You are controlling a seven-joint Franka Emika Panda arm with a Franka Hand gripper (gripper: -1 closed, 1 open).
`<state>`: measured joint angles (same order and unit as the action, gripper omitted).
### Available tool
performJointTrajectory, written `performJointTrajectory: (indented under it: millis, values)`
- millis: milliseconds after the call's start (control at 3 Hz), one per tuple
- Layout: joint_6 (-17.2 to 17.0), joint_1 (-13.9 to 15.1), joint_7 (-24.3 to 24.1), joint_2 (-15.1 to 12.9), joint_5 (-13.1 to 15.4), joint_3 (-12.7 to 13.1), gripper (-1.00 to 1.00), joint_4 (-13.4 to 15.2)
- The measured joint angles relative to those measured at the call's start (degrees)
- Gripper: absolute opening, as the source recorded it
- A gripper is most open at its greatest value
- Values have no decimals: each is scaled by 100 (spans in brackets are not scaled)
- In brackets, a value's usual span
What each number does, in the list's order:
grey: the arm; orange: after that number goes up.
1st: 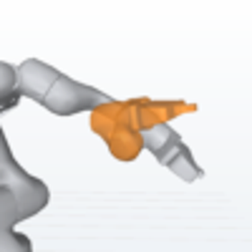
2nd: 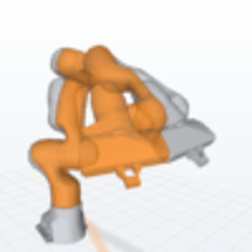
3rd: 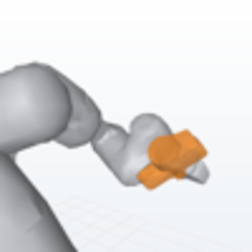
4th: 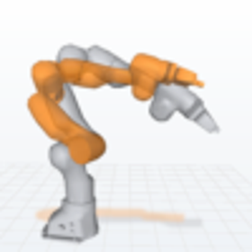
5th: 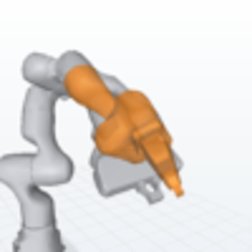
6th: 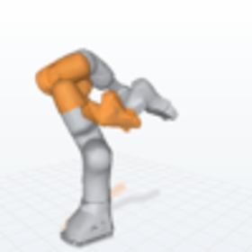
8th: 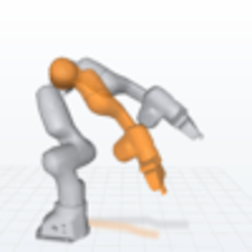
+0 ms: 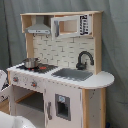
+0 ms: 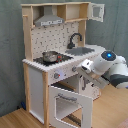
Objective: Play with the kitchen
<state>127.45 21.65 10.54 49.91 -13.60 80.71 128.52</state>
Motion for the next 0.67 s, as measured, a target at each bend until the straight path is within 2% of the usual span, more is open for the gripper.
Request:
performJointTrajectory:
  millis: [667]
  values:
    - [-297, 76, -182, 1199, 1, 13, 100, 25]
